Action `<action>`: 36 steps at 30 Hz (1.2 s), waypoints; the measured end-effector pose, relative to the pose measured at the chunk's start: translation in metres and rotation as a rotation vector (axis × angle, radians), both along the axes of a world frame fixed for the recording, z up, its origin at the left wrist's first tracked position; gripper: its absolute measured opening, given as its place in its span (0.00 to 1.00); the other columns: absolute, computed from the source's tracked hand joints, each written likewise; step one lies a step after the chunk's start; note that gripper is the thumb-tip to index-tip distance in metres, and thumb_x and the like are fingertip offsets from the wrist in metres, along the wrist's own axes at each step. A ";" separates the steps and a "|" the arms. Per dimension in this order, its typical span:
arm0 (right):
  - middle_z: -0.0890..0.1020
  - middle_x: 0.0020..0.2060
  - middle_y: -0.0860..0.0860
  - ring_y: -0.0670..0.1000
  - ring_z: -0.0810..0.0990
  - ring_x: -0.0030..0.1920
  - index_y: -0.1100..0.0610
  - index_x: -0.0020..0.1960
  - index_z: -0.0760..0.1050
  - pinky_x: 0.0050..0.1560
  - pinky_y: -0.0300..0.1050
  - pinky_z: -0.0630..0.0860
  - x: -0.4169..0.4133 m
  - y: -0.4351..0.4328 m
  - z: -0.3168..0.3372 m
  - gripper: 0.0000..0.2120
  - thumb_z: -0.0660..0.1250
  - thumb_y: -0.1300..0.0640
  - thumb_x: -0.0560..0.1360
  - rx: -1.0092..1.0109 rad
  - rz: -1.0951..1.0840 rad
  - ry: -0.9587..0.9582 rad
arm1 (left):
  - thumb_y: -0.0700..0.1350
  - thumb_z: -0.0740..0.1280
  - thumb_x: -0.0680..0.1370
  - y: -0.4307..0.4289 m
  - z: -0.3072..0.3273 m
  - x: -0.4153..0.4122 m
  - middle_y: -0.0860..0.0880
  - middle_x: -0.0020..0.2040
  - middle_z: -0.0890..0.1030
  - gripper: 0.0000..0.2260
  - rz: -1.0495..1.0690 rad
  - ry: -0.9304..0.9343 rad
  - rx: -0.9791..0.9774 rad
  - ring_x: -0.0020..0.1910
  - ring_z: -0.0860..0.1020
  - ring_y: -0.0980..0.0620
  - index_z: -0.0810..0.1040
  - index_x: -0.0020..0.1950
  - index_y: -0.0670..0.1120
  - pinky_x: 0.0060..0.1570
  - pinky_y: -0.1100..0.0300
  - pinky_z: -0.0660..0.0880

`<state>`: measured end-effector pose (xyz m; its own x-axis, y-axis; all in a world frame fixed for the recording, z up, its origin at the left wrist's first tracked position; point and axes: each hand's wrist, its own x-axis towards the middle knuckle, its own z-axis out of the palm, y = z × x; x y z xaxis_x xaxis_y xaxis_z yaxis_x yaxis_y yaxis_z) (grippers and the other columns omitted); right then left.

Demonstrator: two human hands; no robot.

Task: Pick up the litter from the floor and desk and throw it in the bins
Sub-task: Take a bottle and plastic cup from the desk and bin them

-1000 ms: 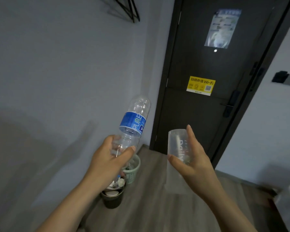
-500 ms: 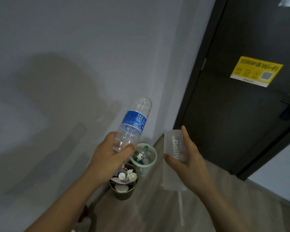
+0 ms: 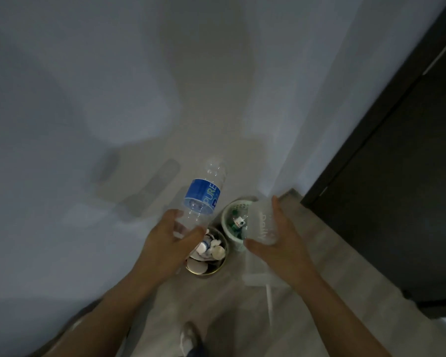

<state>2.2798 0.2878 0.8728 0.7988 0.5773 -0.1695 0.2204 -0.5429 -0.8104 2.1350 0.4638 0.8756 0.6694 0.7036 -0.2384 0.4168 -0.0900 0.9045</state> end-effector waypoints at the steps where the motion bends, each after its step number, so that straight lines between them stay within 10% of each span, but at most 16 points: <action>1: 0.60 0.73 0.45 0.46 0.63 0.70 0.40 0.77 0.45 0.68 0.42 0.65 0.008 0.006 -0.006 0.52 0.77 0.50 0.66 -0.029 0.002 0.006 | 0.56 0.72 0.69 0.006 -0.007 0.007 0.49 0.45 0.77 0.24 0.015 0.024 -0.001 0.32 0.81 0.52 0.69 0.61 0.53 0.30 0.52 0.79; 11: 0.78 0.52 0.48 0.49 0.80 0.47 0.49 0.68 0.63 0.42 0.52 0.83 0.084 0.076 -0.072 0.41 0.79 0.47 0.61 -0.198 -0.154 0.286 | 0.54 0.72 0.72 0.069 -0.097 0.059 0.47 0.46 0.77 0.24 0.099 0.231 -0.076 0.36 0.81 0.47 0.68 0.63 0.49 0.23 0.61 0.75; 15: 0.76 0.45 0.46 0.51 0.81 0.46 0.54 0.62 0.66 0.47 0.54 0.82 0.109 0.093 -0.115 0.36 0.78 0.44 0.61 -0.287 -0.207 0.342 | 0.55 0.71 0.72 0.079 -0.138 0.074 0.50 0.44 0.78 0.23 0.068 0.340 -0.106 0.32 0.80 0.50 0.67 0.63 0.50 0.23 0.64 0.73; 21: 0.75 0.44 0.45 0.45 0.77 0.41 0.54 0.65 0.65 0.30 0.40 0.70 0.144 0.102 -0.187 0.34 0.75 0.45 0.66 -0.362 -0.180 0.527 | 0.56 0.70 0.73 0.081 -0.205 0.094 0.48 0.40 0.79 0.24 0.140 0.501 -0.143 0.22 0.77 0.54 0.68 0.62 0.48 0.20 0.65 0.70; 36: 0.76 0.54 0.48 0.45 0.74 0.45 0.50 0.67 0.69 0.36 0.38 0.69 0.186 0.143 -0.404 0.31 0.72 0.42 0.68 -0.443 0.022 0.556 | 0.57 0.71 0.72 0.068 -0.388 0.115 0.51 0.47 0.74 0.32 0.192 0.678 -0.125 0.39 0.79 0.47 0.65 0.71 0.47 0.38 0.51 0.80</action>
<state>2.4661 0.4309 0.4685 0.5147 0.3753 -0.7709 -0.1469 -0.8473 -0.5105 2.2501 0.5320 0.4878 0.2120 0.7346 -0.6446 0.8892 0.1287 0.4391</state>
